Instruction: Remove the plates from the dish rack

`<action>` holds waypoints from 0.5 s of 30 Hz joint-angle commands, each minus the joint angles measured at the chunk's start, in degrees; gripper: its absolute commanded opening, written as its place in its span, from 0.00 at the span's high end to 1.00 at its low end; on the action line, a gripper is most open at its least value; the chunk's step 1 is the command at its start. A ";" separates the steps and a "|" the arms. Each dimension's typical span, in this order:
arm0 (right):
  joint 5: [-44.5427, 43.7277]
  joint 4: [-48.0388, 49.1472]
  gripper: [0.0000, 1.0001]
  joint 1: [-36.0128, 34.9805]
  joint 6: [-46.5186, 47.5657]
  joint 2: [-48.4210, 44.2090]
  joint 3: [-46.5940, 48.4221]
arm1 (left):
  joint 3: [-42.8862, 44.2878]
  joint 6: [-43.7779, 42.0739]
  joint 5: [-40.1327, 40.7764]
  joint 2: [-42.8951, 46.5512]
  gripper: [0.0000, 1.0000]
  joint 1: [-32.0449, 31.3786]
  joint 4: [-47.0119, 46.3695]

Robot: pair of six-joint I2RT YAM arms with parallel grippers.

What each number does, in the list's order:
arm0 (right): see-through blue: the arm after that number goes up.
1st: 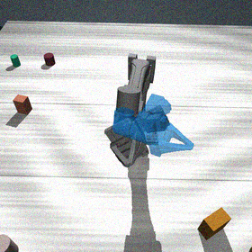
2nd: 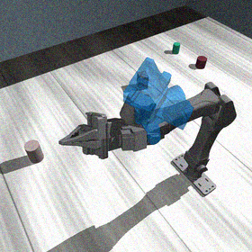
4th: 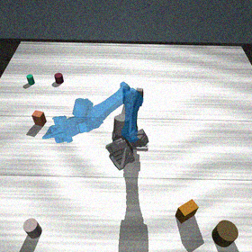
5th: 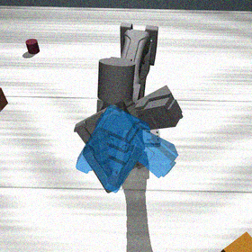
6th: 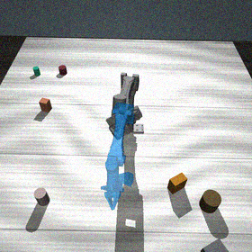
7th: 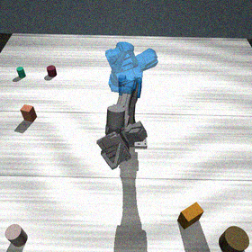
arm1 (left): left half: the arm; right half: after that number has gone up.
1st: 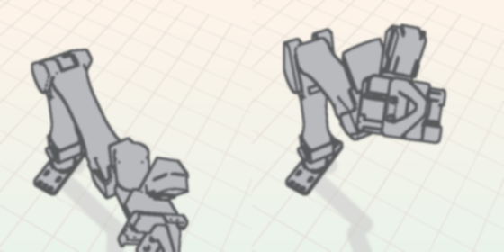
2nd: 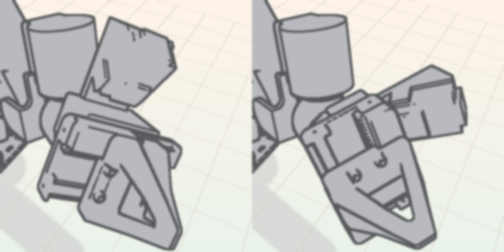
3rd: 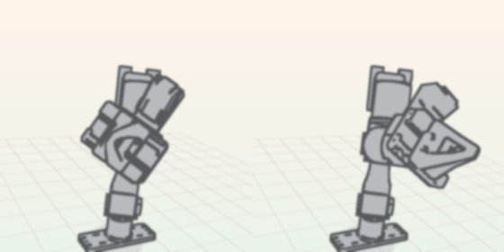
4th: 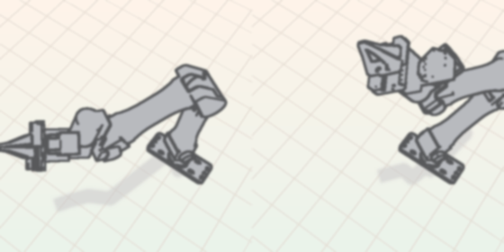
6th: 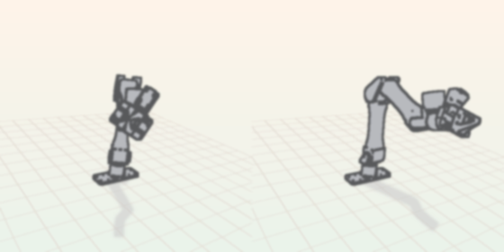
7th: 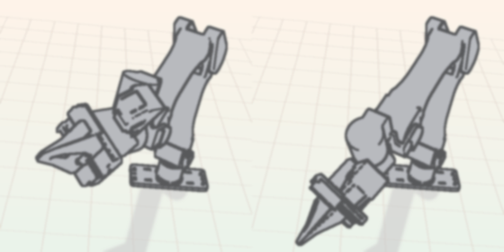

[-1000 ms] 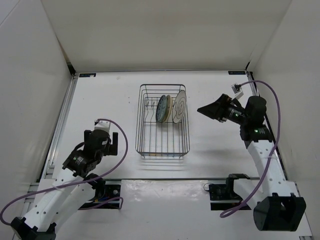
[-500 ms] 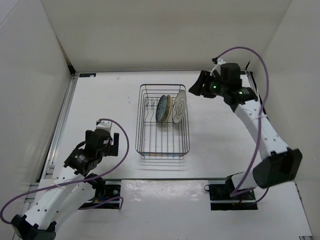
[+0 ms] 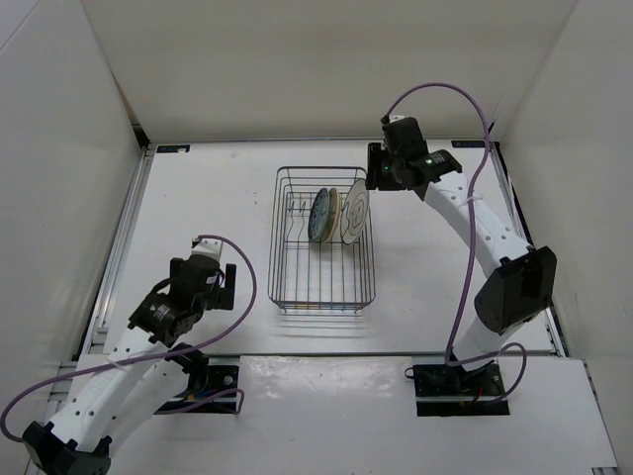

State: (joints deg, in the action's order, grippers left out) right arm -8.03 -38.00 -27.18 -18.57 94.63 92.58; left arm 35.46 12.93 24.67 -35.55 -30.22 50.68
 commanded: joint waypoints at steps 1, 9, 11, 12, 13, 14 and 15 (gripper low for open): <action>-4.27 -1.29 0.50 -1.12 0.99 3.53 3.49 | 1.54 -0.18 0.73 -0.05 0.00 -0.19 0.30; -9.45 -7.26 0.63 -3.14 0.82 12.06 12.45 | 1.63 -0.27 0.73 -0.66 0.00 -0.19 0.48; -9.81 -7.79 0.66 -3.41 0.90 13.38 13.07 | 1.71 -0.36 0.65 -0.84 0.00 -0.19 0.39; -10.68 -8.14 0.68 -3.49 0.73 13.74 13.50 | 1.63 -0.36 0.56 -1.01 0.00 -0.19 0.39; -10.86 -8.41 0.68 -3.58 0.55 14.26 14.12 | 1.71 -0.36 0.65 -1.10 0.00 -0.28 0.48; -10.95 -8.84 0.71 -3.67 0.38 14.88 14.39 | 1.80 -0.27 0.65 -1.10 0.00 -0.19 0.56; -11.21 -9.02 0.73 -3.84 0.37 15.14 14.65 | 1.72 -0.36 0.56 -1.19 0.00 -0.28 0.56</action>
State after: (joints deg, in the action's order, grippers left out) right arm -16.40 -45.15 -30.68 -17.74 109.71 103.68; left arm 35.46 12.91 24.67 -36.62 -30.22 51.00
